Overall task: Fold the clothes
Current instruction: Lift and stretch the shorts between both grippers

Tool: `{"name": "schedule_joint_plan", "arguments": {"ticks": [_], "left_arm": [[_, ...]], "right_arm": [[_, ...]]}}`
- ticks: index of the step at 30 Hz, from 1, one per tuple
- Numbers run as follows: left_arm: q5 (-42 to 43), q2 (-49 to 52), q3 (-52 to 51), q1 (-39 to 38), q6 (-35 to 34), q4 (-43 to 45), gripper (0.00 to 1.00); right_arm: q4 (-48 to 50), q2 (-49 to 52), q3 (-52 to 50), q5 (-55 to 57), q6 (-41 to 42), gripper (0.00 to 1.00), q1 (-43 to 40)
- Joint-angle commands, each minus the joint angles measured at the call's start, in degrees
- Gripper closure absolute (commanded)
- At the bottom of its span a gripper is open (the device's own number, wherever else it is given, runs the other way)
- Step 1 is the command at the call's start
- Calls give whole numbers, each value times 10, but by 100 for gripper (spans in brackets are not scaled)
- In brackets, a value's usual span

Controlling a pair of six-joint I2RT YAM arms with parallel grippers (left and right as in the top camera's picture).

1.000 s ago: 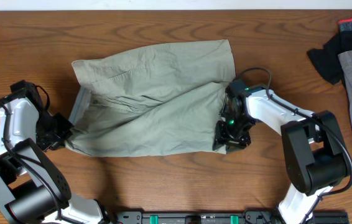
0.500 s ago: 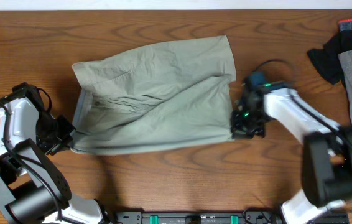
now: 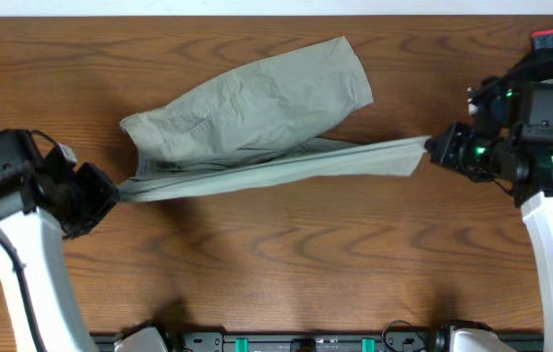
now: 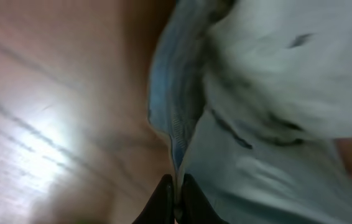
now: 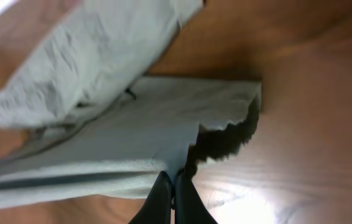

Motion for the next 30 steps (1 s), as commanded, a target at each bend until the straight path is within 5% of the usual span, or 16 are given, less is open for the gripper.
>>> {"name": "schedule_joint_plan", "arguments": {"ticks": [1, 16, 22, 30], "left_arm": [[8, -54, 40, 13, 22, 3, 94], [51, -155, 252, -10, 94, -117, 94], [51, -151, 265, -17, 94, -128, 94], [63, -130, 266, -17, 82, -41, 94]], "right_arm": [[8, -15, 57, 92, -11, 99, -27], [-53, -15, 289, 167, -4, 99, -27], [-72, -11, 304, 167, -10, 99, -27], [-12, 12, 304, 171, -13, 99, -27]]}}
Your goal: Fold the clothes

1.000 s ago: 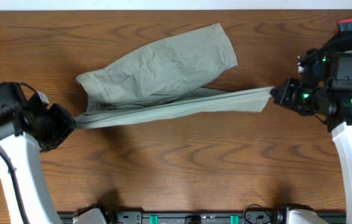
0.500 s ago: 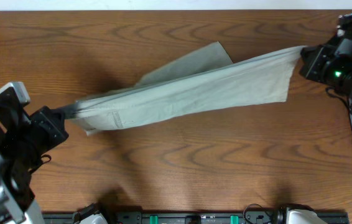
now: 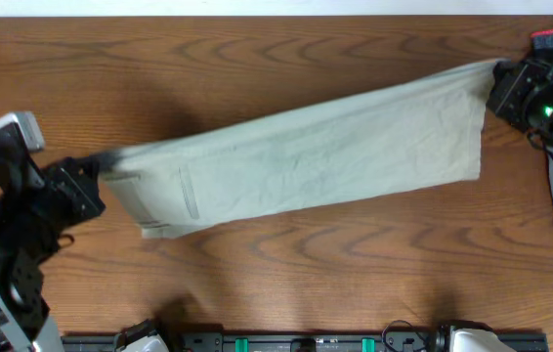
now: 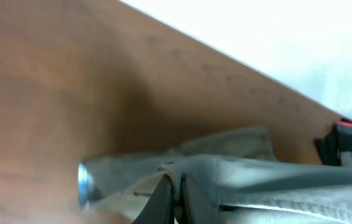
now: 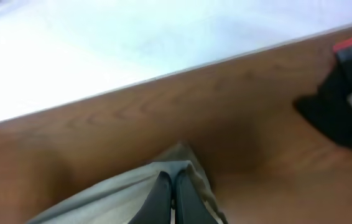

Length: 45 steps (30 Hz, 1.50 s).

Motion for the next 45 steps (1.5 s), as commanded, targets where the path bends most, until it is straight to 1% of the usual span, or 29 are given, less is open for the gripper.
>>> {"name": "schedule_joint_plan", "arguments": {"ticks": [1, 5, 7, 9, 11, 15, 20, 23, 27, 31, 35, 39, 40, 43, 45], "left_arm": [[-8, 16, 10, 5, -1, 61, 94], [66, 44, 13, -3, -30, 187, 94], [126, 62, 25, -11, -51, 233, 94], [167, 76, 45, -18, -60, 243, 94], [187, 85, 74, -26, -59, 234, 94], [174, 83, 136, -40, -27, 208, 94], [111, 75, 201, -56, 29, 136, 94], [80, 70, 207, -62, 42, 112, 94], [80, 81, 207, -62, 49, 103, 94], [80, 118, 207, -62, 49, 112, 94], [80, 180, 207, -71, 41, 141, 94], [80, 249, 208, -115, 10, 221, 94], [80, 271, 215, -134, 3, 252, 94], [80, 309, 253, -168, -3, 283, 94], [80, 328, 294, -186, -3, 285, 94]], "right_arm": [[48, 18, 9, 58, -8, 99, -26], [128, 36, 10, 58, -9, 99, -26], [157, 37, 10, 58, -8, 99, -26], [162, 31, 16, 58, -6, 99, -26], [158, 21, 27, 59, -9, 99, -28], [143, -8, 49, 80, -18, 99, -38], [122, -53, 55, 84, -18, 99, -38], [111, -69, 55, 84, -18, 99, -38], [111, -64, 55, 84, -18, 99, -37], [118, -27, 55, 71, -17, 99, -35], [143, 35, 55, 18, -11, 99, -35], [215, 103, 55, -22, -11, 99, -35], [249, 118, 55, -27, -11, 99, -36], [307, 127, 56, -26, -11, 99, -37], [322, 121, 64, -26, -11, 99, -43]]}}
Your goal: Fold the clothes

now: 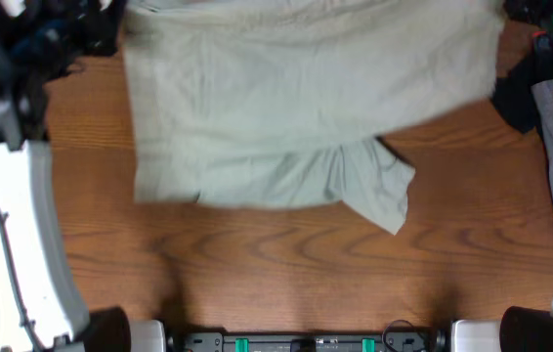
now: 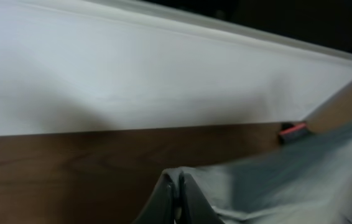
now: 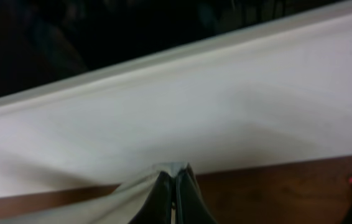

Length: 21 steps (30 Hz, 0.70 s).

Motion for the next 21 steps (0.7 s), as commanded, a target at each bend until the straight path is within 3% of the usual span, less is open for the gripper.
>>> {"name": "schedule_joint_plan", "arguments": {"ticks": [1, 9, 15, 21], "left_arm": [[-4, 7, 83, -29, -11, 12, 94], [-67, -5, 142, -37, 48, -130, 94], [-136, 17, 121, -42, 79, -325, 93], [-169, 66, 96, -44, 79, -446, 93]], "right_arm": [[17, -30, 23, -3, -2, 99, -14], [-91, -56, 51, -4, -62, 99, -34], [-275, -41, 49, -38, -143, 99, -22], [-428, 1, 43, -55, -231, 99, 2]]}}
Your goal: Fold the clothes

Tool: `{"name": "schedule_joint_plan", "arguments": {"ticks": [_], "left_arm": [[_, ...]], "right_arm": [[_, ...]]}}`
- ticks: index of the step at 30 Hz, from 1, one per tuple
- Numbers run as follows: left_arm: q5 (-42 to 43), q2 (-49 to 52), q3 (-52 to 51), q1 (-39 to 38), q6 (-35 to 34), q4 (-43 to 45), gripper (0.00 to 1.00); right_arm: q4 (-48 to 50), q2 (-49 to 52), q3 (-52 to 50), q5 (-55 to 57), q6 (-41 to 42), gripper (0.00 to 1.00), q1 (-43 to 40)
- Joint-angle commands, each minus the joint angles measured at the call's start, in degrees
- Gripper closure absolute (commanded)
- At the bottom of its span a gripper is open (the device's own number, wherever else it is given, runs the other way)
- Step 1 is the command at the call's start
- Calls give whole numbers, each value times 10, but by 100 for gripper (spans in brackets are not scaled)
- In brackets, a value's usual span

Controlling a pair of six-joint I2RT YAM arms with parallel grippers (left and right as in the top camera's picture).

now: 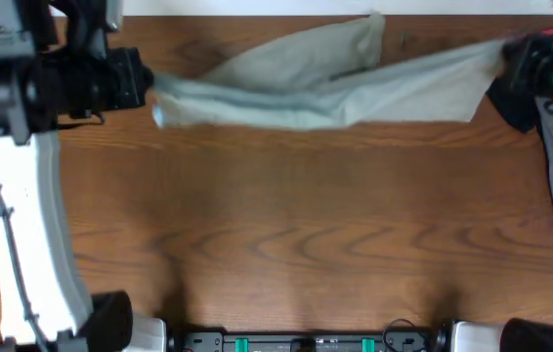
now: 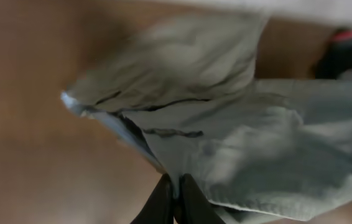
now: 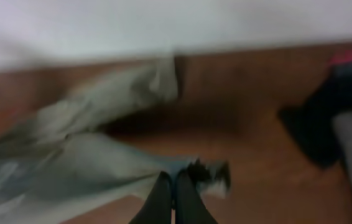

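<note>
A pale grey-green garment (image 1: 316, 83) stretches in a loose, bunched band across the far part of the wooden table (image 1: 276, 225). My left gripper (image 1: 148, 90) is shut on its left end, and my right gripper (image 1: 503, 61) is shut on its right end. In the left wrist view the black fingers (image 2: 163, 198) pinch a fold of the garment (image 2: 238, 124), whose layers spread away from them. In the right wrist view, which is blurred, the fingers (image 3: 162, 194) clamp the garment's (image 3: 70, 168) edge above the wood.
A dark and grey pile of other clothes with a red patch lies at the table's right edge, close to my right gripper. A white wall runs behind the far edge. The robot bases (image 1: 276, 342) sit at the near edge.
The garment hung spread wide, filling the upper overhead view, with both grippers at the frame's top. Now both grippers are lower and the garment is a bunched band at the far side.
First both grippers held the ends of a crumpled garment low at mid-table. Then it was stretched flat between them, slanting across the table. Then it was held up, spread out. Now it lies gathered along the far side, still gripped at both ends.
</note>
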Motion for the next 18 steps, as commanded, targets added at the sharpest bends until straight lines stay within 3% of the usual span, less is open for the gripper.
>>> {"name": "schedule_joint_plan", "arguments": {"ticks": [1, 7, 18], "left_arm": [[-33, 30, -9, -1, 13, -42, 93], [-43, 61, -9, -1, 12, -119, 93], [-153, 64, -45, -1, -33, -123, 93]], "right_arm": [[-47, 28, -3, -16, -80, 99, 22], [-74, 44, -3, -6, -95, 99, 40], [101, 99, -3, -8, -9, 99, 60]]}}
